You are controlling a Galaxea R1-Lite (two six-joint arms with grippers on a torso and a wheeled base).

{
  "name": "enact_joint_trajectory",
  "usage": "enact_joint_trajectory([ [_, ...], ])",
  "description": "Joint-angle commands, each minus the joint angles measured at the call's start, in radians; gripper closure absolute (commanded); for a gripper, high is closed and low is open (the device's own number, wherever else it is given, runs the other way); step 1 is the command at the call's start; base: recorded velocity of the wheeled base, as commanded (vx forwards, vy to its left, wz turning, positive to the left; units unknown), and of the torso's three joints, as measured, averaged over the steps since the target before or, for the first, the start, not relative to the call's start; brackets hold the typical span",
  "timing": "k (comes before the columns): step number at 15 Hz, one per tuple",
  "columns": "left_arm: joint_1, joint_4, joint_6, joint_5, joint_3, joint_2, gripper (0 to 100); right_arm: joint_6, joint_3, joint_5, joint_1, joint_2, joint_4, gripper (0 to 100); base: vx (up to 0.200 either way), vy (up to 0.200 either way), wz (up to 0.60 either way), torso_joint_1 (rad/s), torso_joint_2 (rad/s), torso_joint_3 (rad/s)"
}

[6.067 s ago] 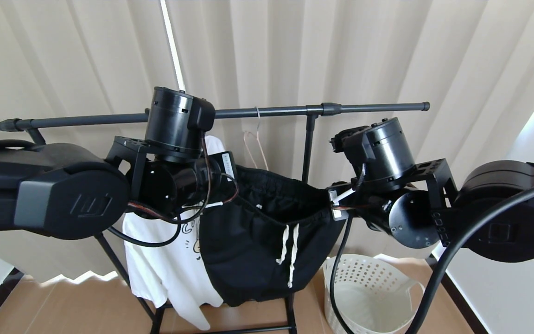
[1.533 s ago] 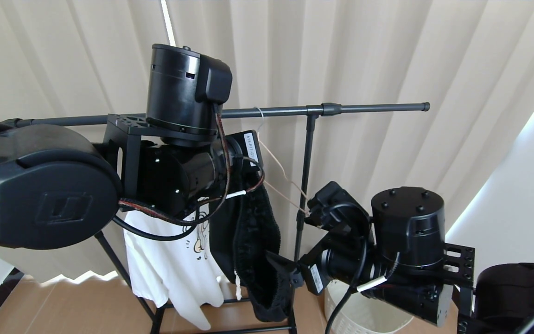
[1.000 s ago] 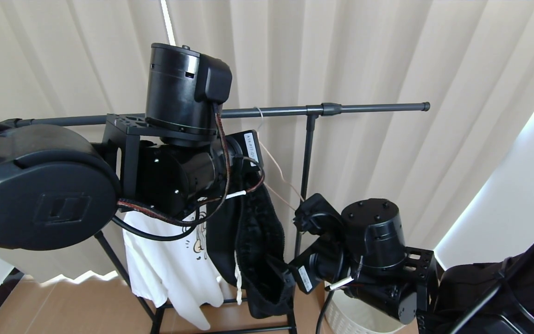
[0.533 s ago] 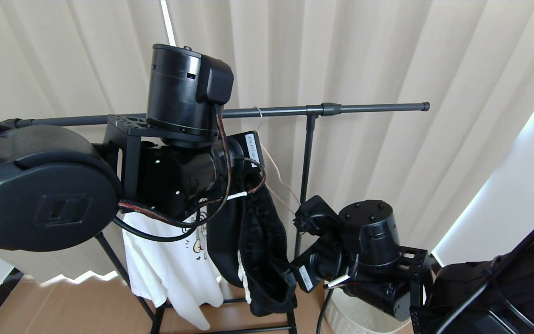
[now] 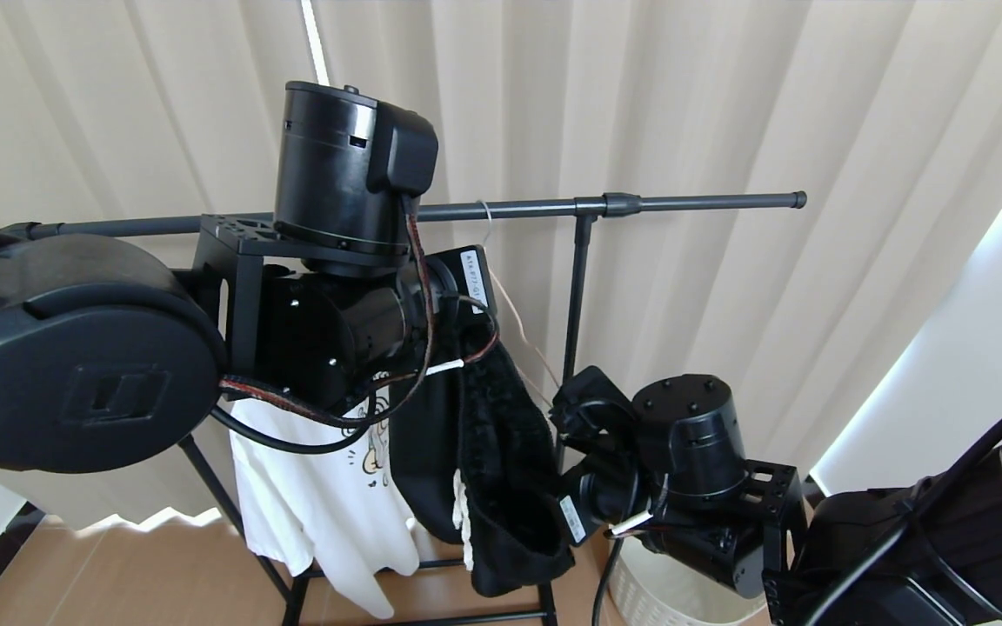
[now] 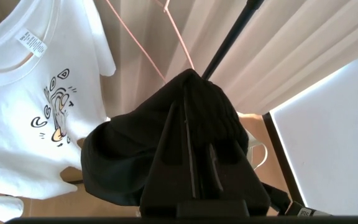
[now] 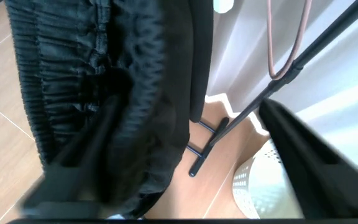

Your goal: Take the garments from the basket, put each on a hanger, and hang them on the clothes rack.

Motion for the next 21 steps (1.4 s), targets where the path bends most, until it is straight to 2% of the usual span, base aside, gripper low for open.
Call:
enact_joint_trajectory([
  [1, 0.001, 0.0, -0.001, 0.001, 0.0, -0.003, 100, 0.0, -0.005, 0.0, -0.008, 0.002, 0.0, 100, 0.0, 0.0, 0.0, 0.0, 0.0, 0.0],
  [3, 0.001, 0.0, -0.002, 0.001, 0.002, -0.003, 100, 0.0, -0.012, 0.0, -0.039, -0.007, 0.0, 100, 0.0, 0.0, 0.0, 0.0, 0.0, 0.0],
  [5, 0.004, 0.001, 0.001, -0.001, 0.054, -0.007, 100, -0.011, -0.02, 0.0, -0.113, -0.047, 0.009, 100, 0.0, 0.0, 0.0, 0.0, 0.0, 0.0],
  [7, 0.004, 0.001, 0.003, -0.012, 0.121, -0.001, 100, -0.098, -0.023, -0.014, -0.18, -0.076, 0.063, 100, 0.0, 0.0, 0.0, 0.0, 0.0, 0.0],
  [8, 0.003, 0.0, 0.001, -0.012, 0.17, 0.011, 100, -0.152, -0.025, -0.047, -0.202, -0.115, 0.109, 100, 0.0, 0.0, 0.0, 0.0, 0.0, 0.0],
  [10, -0.001, 0.0, 0.001, -0.012, 0.216, 0.036, 100, -0.154, -0.034, -0.052, -0.212, -0.156, 0.161, 100, 0.0, 0.0, 0.0, 0.0, 0.0, 0.0],
  [11, -0.002, -0.002, 0.001, -0.012, 0.235, 0.054, 0, -0.155, -0.04, -0.054, -0.214, -0.181, 0.192, 100, 0.0, 0.0, 0.0, 0.0, 0.0, 0.0],
  [14, -0.004, 0.0, 0.003, -0.024, 0.244, 0.065, 0, -0.166, -0.054, -0.058, -0.251, -0.201, 0.221, 100, 0.0, 0.0, 0.0, 0.0, 0.0, 0.0],
  [17, -0.002, -0.005, 0.001, -0.079, 0.239, 0.059, 0, -0.203, -0.059, -0.064, -0.307, -0.224, 0.221, 100, 0.0, 0.0, 0.0, 0.0, 0.0, 0.0],
  [18, 0.003, -0.006, 0.001, -0.124, 0.239, 0.055, 0, -0.206, -0.062, -0.064, -0.32, -0.233, 0.221, 100, 0.0, 0.0, 0.0, 0.0, 0.0, 0.0],
  [20, 0.016, 0.007, 0.009, -0.279, 0.249, 0.005, 0, -0.224, -0.083, -0.064, -0.364, -0.224, 0.219, 100, 0.0, 0.0, 0.0, 0.0, 0.0, 0.0],
  [21, 0.024, 0.017, 0.016, -0.309, 0.253, -0.006, 0, -0.226, -0.086, -0.066, -0.372, -0.224, 0.219, 100, 0.0, 0.0, 0.0, 0.0, 0.0, 0.0],
])
